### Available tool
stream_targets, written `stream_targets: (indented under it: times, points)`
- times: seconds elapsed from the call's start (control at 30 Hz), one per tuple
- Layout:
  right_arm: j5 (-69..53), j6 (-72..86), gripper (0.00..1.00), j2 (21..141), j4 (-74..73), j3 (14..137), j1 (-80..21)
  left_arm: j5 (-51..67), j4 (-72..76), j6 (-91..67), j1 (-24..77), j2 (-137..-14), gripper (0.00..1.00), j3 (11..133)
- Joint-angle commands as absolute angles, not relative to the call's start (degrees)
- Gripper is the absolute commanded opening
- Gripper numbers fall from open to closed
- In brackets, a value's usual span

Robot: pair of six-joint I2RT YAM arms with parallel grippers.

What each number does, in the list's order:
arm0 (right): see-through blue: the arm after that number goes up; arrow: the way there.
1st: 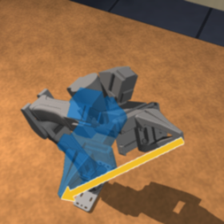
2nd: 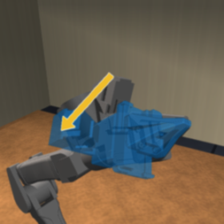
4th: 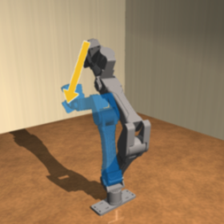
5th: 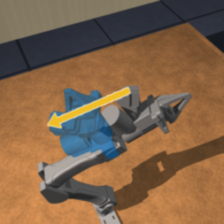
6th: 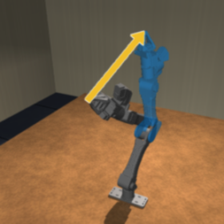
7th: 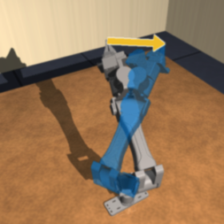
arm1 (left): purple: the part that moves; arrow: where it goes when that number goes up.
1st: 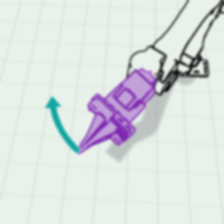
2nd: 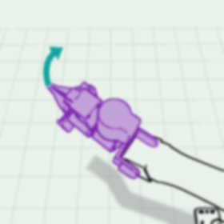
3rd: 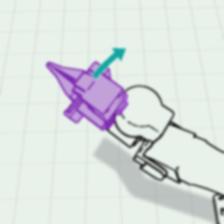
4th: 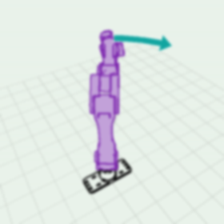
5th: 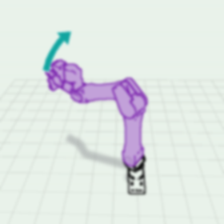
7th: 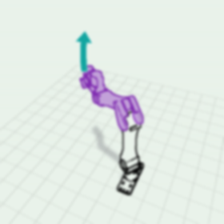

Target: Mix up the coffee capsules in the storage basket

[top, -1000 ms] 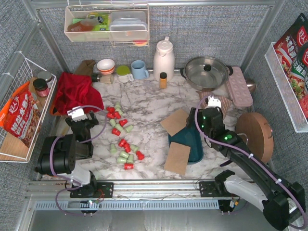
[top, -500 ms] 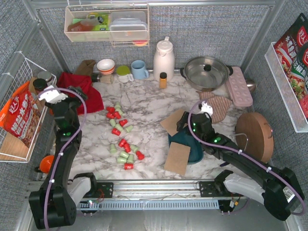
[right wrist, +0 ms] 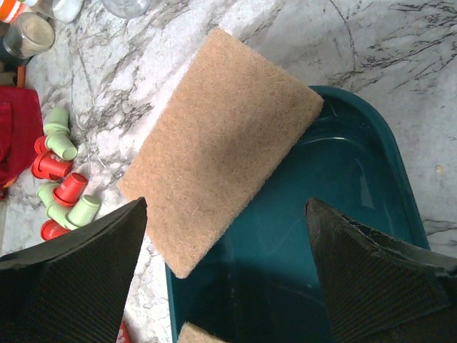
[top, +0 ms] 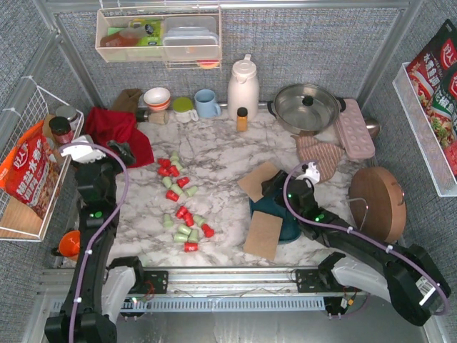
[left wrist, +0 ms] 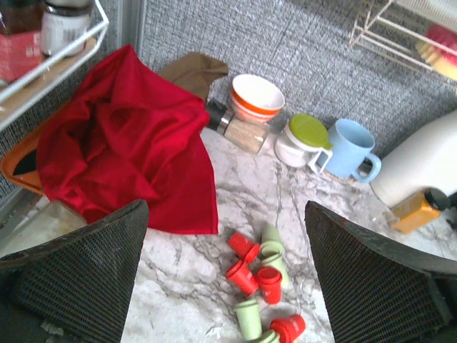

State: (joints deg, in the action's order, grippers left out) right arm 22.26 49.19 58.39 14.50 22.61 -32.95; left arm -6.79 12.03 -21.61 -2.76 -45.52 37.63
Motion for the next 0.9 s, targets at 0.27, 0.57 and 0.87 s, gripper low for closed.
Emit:
stream_targets:
  times: [0.27, 0.57, 0.87]
  points:
    - [24.3, 57.0, 0.96, 65.2, 24.2, 22.2, -33.1, -8.0, 16.7, -18.6, -2.8, -41.2, 0.99, 34.0]
    - [25.1, 58.7, 0.96, 73.9, 30.8, 23.0, -35.0, -7.9, 16.8, -18.6, -2.8, -40.5, 0.99, 33.7]
    - [27.7, 58.7, 0.68, 78.4, 40.5, 21.5, -37.0, -7.9, 16.6, -18.6, -2.8, -40.2, 0.99, 33.7]
